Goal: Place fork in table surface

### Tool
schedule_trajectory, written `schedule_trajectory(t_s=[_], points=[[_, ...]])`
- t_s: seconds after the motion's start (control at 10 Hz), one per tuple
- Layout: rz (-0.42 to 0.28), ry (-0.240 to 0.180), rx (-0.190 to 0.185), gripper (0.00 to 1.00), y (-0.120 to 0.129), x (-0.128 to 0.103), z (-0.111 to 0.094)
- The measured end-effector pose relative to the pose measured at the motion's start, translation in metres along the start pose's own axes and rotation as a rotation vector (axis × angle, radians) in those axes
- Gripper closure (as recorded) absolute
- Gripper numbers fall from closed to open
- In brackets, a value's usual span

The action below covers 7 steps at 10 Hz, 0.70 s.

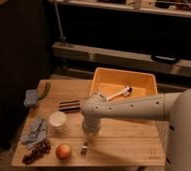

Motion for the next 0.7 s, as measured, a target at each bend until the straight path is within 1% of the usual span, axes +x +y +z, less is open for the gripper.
schedule_trajectory(t_s=[0.5,0.7], points=[[-0.004,0.001,0.008,0.33,-0.0019,-0.0012,-0.0027],[-0.009,-0.001,0.01,0.33,-0.0033,-0.0026,-0.0005]])
